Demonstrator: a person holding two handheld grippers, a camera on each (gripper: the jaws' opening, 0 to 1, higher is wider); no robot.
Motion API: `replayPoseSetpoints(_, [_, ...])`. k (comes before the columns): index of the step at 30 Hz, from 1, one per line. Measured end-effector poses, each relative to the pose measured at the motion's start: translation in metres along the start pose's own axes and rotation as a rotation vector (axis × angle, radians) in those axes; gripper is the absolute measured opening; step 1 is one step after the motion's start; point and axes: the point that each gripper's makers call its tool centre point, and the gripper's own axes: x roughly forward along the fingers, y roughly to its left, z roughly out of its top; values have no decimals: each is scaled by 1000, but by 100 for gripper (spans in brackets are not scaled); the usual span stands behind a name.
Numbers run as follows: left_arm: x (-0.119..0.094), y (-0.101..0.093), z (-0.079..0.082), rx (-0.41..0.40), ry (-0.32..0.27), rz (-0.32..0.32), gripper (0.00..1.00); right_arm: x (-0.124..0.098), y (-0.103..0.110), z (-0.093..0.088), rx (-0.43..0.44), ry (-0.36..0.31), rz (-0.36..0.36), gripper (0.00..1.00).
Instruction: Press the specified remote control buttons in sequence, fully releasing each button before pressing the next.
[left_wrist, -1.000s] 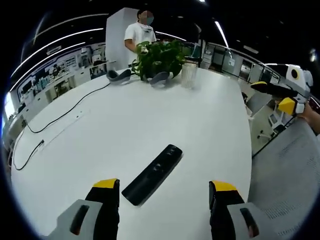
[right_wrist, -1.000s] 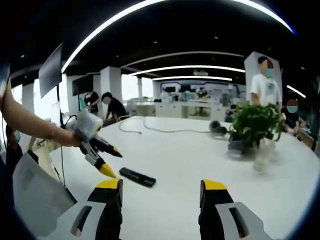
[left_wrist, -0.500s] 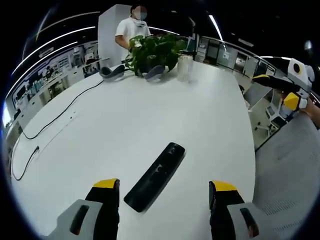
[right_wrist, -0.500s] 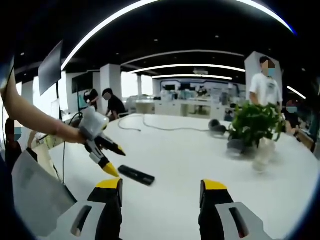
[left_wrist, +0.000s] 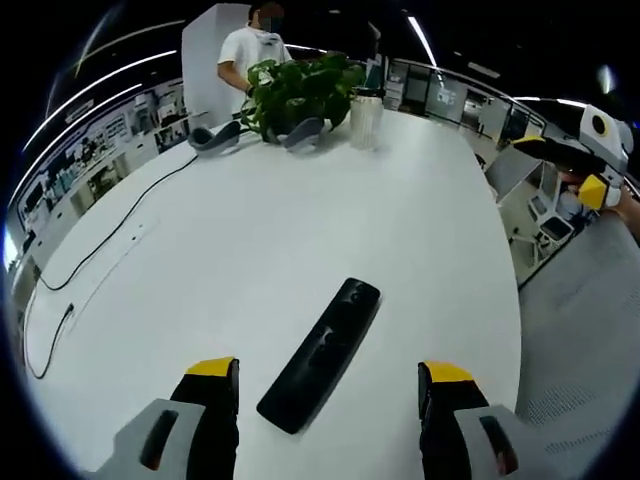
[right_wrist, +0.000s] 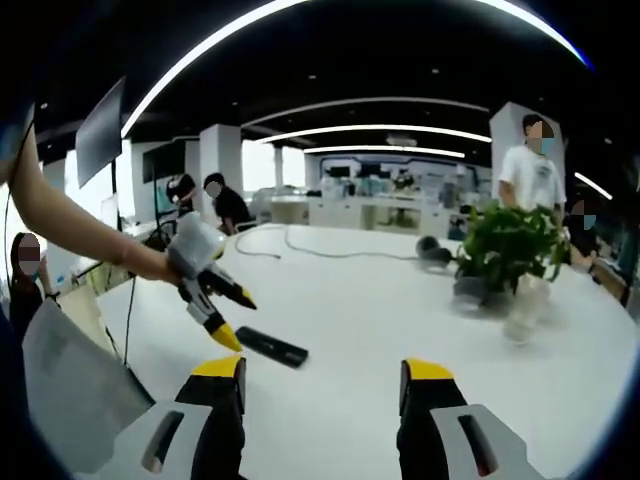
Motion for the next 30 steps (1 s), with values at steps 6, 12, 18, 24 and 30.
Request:
replayPoseSetpoints(6, [5,1,-2,6,17,-11,76,1,0,-1,1,5,3,60])
replayPoseSetpoints(12, [9,2,-7,25,43,-15,75,1,1,-2,-1,13,4,59])
replayPoseSetpoints(18, [14,1,-10,58,67,-24,75,2,1,-4,-2,20,7,59])
replayPoseSetpoints(24, [18,3,-11,65,82,-32,75,2,-1,-3,-2,19,-1,59])
replayPoseSetpoints(30, [22,0,-10,77,89,-44,75,1,-2,-3,-2,14,-7,59])
